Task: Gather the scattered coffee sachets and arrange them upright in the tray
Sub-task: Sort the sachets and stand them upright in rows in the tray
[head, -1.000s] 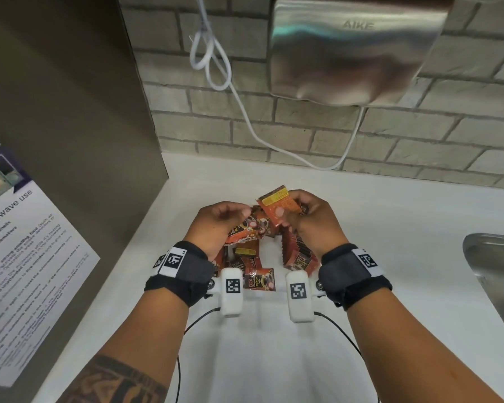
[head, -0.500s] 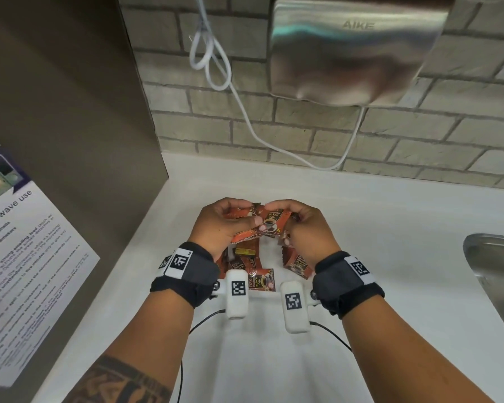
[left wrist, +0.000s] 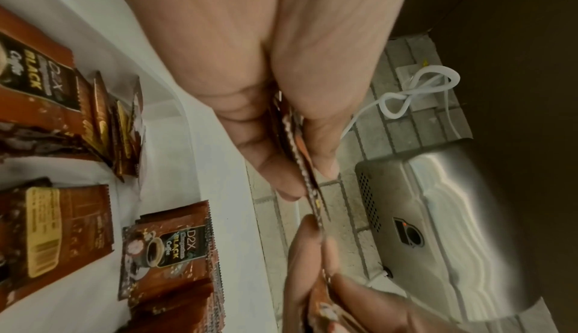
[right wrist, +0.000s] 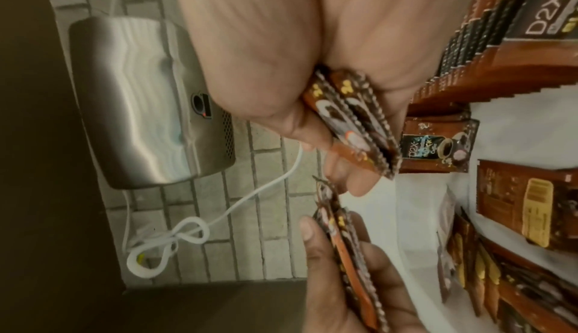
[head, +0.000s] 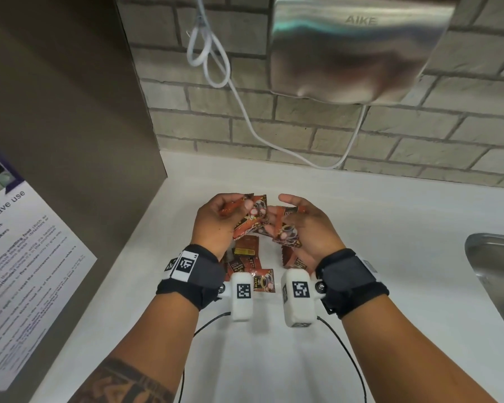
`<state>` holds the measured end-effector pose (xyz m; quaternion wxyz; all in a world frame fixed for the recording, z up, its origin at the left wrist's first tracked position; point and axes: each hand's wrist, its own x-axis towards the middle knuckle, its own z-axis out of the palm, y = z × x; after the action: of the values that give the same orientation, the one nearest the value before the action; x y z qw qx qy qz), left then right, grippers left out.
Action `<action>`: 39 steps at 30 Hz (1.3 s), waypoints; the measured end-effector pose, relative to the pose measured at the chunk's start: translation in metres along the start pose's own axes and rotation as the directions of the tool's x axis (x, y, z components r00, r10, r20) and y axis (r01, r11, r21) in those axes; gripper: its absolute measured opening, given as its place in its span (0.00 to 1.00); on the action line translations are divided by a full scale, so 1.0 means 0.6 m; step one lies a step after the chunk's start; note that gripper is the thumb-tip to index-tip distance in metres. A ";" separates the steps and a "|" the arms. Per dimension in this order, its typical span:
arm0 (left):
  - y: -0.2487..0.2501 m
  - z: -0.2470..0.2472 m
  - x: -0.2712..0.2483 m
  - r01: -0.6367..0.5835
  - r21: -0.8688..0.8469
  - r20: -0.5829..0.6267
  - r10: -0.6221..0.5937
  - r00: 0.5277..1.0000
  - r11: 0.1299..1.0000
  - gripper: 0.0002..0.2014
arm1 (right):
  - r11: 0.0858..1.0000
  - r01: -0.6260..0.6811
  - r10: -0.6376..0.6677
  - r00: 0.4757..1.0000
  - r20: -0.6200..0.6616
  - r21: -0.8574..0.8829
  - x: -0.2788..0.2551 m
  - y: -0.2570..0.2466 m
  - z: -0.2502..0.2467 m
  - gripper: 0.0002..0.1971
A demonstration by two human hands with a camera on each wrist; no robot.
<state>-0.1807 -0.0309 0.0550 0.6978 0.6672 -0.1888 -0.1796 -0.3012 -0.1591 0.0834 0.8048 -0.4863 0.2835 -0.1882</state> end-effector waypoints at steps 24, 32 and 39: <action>0.006 0.004 0.009 -0.034 -0.009 0.067 0.034 0.997 0.999 0.20 | 0.937 0.094 -0.107 0.994 -0.021 -0.336 0.025 0.006 -0.005 0.08; 0.016 -0.004 0.020 -0.132 0.034 0.115 0.127 0.985 0.991 0.19 | 0.778 0.021 0.152 0.964 0.219 -0.628 0.010 -0.018 -0.019 0.20; 0.024 -0.007 0.022 -0.131 0.014 0.301 0.121 0.946 0.991 0.22 | 0.833 0.055 0.134 0.946 0.296 -0.551 0.017 -0.045 -0.016 0.18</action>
<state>-0.1675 -0.0331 0.0695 0.6598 0.6305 -0.3378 -0.2304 -0.3002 -0.1837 0.1010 0.6690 -0.7158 0.2003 0.0006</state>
